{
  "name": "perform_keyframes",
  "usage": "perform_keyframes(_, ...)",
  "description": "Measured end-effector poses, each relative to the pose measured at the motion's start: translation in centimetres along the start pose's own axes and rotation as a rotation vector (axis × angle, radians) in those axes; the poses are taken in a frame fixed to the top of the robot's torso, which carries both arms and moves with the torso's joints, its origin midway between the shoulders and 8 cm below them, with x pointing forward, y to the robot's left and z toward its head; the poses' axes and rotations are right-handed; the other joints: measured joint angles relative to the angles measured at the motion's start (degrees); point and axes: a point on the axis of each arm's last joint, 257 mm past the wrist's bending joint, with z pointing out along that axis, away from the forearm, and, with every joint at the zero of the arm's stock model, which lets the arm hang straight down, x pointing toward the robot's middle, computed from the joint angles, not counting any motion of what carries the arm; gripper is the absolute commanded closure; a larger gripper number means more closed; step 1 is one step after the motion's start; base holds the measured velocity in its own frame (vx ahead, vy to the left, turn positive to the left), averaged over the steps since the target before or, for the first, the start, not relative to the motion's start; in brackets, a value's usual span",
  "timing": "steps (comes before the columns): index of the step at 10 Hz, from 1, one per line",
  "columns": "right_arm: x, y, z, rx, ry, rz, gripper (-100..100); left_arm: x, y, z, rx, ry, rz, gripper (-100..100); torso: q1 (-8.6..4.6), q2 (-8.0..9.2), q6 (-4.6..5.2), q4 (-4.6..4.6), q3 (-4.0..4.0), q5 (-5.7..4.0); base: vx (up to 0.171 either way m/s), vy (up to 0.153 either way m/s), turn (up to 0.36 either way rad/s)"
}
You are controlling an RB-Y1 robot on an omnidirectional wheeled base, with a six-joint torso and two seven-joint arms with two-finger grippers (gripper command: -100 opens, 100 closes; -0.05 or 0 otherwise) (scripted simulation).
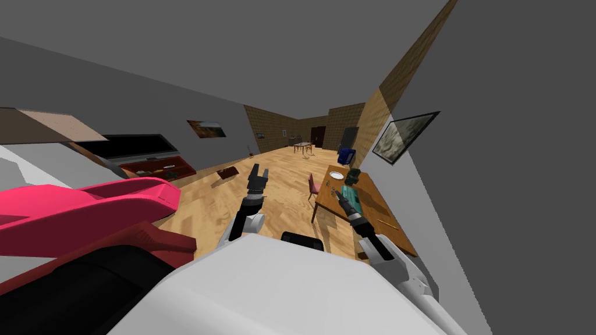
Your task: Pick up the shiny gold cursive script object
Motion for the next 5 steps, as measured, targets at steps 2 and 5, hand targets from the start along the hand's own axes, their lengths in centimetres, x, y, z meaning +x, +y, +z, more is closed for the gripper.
perform_keyframes(2,0.2,-3.3,-1.0,0.081,0.024,-0.033,-100,0.0,0.0,0.0,0.000,0.000,0.000,0,0.03,-0.07,-0.02,-0.01,-0.04,0.00,0.020,0.065,0.150)
perform_keyframes(5,0.0,-7.6,-3.2,0.180,0.048,-0.073,-100,0.0,0.0,0.0,0.000,0.000,0.000,0,-0.08,-0.11,-0.01,-0.02,-0.06,-0.02,0.026,0.041,0.094)
